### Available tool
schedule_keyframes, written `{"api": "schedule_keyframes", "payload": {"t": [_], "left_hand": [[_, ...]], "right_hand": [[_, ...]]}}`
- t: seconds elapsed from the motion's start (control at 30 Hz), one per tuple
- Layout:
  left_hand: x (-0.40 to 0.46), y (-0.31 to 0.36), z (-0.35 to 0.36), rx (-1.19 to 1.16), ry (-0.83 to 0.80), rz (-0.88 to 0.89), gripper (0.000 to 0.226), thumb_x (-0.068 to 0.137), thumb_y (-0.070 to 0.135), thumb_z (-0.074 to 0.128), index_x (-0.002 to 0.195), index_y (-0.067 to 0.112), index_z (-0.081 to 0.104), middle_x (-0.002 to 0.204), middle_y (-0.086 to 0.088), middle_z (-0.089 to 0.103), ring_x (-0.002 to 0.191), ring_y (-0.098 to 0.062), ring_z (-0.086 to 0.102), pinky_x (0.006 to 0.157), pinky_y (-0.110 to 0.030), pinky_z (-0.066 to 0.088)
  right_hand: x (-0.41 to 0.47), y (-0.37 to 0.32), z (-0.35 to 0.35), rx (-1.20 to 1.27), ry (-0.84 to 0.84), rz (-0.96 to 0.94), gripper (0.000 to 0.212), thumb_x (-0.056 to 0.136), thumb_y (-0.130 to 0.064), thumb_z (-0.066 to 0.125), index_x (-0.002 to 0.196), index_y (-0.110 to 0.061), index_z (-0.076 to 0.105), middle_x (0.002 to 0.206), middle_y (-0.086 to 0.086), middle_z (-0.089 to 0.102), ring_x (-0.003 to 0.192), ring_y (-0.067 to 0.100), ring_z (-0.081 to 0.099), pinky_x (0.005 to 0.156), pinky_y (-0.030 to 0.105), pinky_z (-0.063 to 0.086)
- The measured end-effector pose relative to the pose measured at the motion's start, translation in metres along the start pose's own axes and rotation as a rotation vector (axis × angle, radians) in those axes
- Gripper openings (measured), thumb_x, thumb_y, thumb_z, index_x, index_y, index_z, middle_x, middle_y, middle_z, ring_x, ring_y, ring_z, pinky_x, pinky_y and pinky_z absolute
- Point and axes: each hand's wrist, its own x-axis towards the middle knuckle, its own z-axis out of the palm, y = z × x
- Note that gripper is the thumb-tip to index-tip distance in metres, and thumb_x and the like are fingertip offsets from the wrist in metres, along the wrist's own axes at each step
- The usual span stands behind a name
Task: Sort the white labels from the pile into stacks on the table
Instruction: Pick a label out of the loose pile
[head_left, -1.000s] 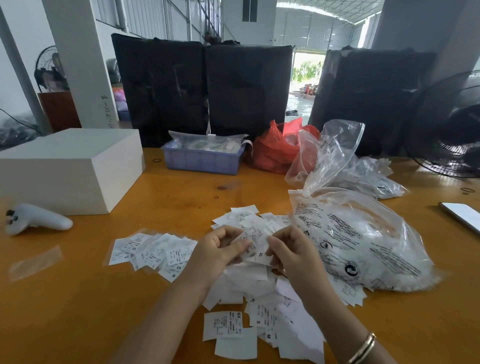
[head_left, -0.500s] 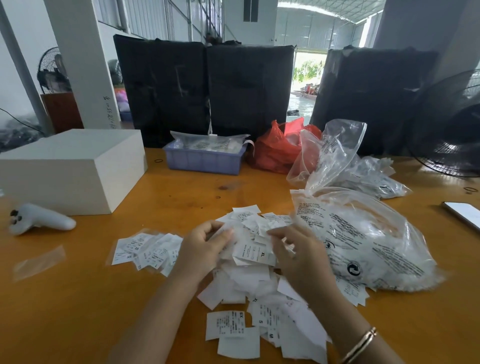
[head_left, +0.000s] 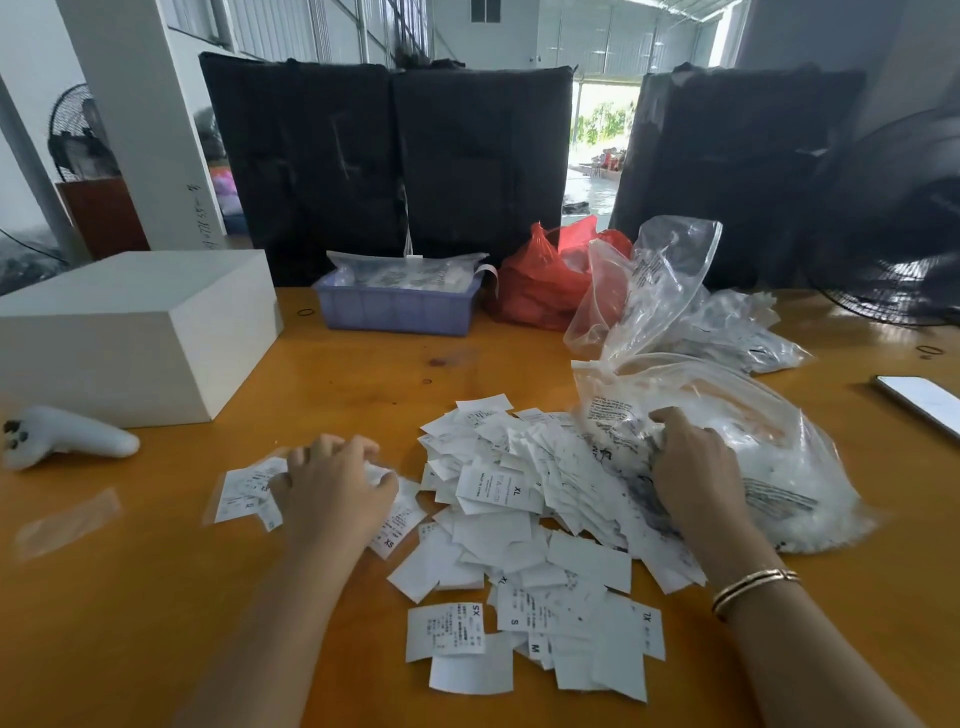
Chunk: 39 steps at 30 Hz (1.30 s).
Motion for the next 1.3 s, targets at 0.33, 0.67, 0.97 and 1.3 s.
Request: {"api": "schedule_keyframes", "payload": {"t": [0.33,0.67,0.97,1.3], "left_hand": [[-0.006,0.010,0.007,-0.057,0.065,0.100,0.027,0.089,0.048,0.054,0.114,0.037,0.057,0.127,0.007,0.052,0.121,-0.021,0.038,0.092,-0.037,0.034],[-0.008,0.013,0.008,-0.105,0.129,0.154,0.021,0.090,0.044,0.053,0.108,0.036,0.060,0.122,0.009,0.056,0.117,-0.018,0.039,0.087,-0.033,0.033],[-0.013,0.022,0.006,-0.297,0.192,0.358,0.015,0.091,0.035,0.059,0.101,0.028,0.067,0.111,0.011,0.060,0.114,-0.015,0.042,0.083,-0.026,0.030],[-0.042,0.052,-0.003,-1.112,-0.597,0.341,0.042,0.080,0.057,0.048,0.088,0.024,0.074,0.083,0.004,0.073,0.078,-0.009,0.066,0.066,-0.017,0.050]], "right_hand": [[-0.004,-0.002,0.001,0.141,0.104,-0.056,0.039,0.088,0.006,0.051,0.124,-0.009,0.058,0.094,0.011,0.066,0.090,0.028,0.057,0.084,0.045,0.049],[-0.010,-0.001,-0.007,0.350,0.233,-0.082,0.045,0.085,0.015,0.047,0.121,-0.007,0.061,0.108,0.017,0.063,0.091,0.031,0.060,0.079,0.047,0.053],[-0.024,-0.032,-0.018,0.688,0.507,-0.417,0.025,0.086,0.010,0.059,0.100,-0.009,0.068,0.091,0.005,0.065,0.081,0.014,0.061,0.078,0.018,0.052],[-0.067,-0.078,0.006,1.533,-0.238,-0.012,0.041,0.082,0.010,0.062,0.084,-0.029,0.074,0.078,-0.008,0.063,0.077,0.008,0.062,0.073,0.020,0.051]]}}
